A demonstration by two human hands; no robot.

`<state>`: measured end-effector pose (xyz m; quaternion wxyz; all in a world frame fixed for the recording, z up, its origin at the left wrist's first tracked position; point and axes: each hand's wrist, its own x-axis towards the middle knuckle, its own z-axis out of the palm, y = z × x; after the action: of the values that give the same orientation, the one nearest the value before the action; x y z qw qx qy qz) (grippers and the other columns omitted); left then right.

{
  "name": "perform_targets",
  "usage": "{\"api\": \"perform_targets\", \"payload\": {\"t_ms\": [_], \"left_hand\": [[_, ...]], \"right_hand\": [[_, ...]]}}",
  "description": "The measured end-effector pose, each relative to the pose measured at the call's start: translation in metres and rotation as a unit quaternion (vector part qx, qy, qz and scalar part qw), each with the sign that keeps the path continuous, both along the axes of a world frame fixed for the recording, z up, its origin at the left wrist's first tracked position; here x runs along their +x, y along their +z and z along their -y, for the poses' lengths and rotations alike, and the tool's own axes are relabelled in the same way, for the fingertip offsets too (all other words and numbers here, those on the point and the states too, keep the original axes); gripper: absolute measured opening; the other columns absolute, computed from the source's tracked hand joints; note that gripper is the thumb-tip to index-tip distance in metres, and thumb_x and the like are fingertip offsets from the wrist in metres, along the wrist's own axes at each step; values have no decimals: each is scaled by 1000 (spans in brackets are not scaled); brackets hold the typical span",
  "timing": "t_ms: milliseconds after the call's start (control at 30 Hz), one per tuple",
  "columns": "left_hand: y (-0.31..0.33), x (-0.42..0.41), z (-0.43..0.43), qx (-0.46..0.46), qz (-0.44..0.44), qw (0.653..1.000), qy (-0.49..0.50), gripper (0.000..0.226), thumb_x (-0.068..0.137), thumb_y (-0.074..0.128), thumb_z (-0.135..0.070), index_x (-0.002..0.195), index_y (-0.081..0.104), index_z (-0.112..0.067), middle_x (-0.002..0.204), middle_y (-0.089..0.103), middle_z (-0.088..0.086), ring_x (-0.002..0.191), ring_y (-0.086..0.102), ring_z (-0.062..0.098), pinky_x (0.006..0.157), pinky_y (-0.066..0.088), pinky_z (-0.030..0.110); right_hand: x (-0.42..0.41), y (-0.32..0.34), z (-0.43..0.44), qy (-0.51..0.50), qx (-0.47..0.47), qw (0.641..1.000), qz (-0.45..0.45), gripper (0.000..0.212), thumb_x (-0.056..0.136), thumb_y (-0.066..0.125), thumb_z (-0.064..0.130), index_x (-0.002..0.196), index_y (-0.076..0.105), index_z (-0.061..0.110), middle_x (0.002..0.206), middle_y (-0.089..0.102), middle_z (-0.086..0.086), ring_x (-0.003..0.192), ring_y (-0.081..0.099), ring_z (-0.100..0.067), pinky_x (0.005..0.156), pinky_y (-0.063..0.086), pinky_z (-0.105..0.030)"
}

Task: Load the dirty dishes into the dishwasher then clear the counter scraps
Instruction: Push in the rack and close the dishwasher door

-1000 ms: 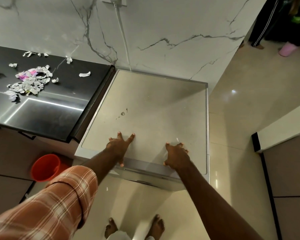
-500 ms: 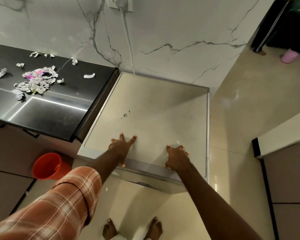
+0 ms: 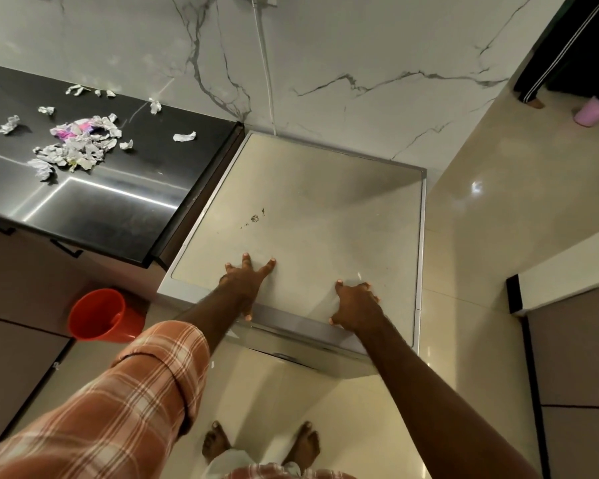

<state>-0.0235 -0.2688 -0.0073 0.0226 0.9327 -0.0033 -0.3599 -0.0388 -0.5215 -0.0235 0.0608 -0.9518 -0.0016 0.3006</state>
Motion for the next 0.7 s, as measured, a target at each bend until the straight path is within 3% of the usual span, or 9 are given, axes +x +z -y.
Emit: {"api": "perform_targets", "payload": {"t_ms": [233,367,500,567,700], "left_hand": [[4,-10,-8,-35,21,999,-7,136,66,92,-17,159,-4,-41,166,-15,18,148,-2,56,115,26,69],[-5,-32,-35,-99,73,992,15,116,75,88,-30,161,9,-32,168,2,13,153,7,41,121,26,56],[-13,-67,-53,-144,112,982,54,97,88,75,-34,161,11,-32,169,2,7,155,10,31,123,23,47],[-16,-81,-57,-149,121,979,64,93,92,71,-33,161,9,-35,170,0,2,156,7,28,124,22,47],[-16,-94,-71,-148,134,979,48,89,95,66,-36,161,6,-37,170,0,0,156,7,25,125,19,45]], "right_hand": [[-3,-2,0,1,1,1000,19,86,83,79,38,157,36,22,144,46,-31,135,44,-42,110,44,-51],[-5,3,0,17,-8,999,40,69,84,76,33,146,49,20,132,55,-26,122,55,-36,95,52,-40],[-2,3,-1,19,-19,999,21,83,84,79,37,154,37,22,159,24,-28,126,57,-43,103,50,-46],[-3,0,-1,18,-18,1000,13,87,86,78,38,158,31,23,163,14,-27,129,54,-46,107,49,-49],[-6,-2,-17,-25,-12,999,27,74,88,73,31,151,37,20,164,8,-18,143,36,-43,108,44,-60]]}}
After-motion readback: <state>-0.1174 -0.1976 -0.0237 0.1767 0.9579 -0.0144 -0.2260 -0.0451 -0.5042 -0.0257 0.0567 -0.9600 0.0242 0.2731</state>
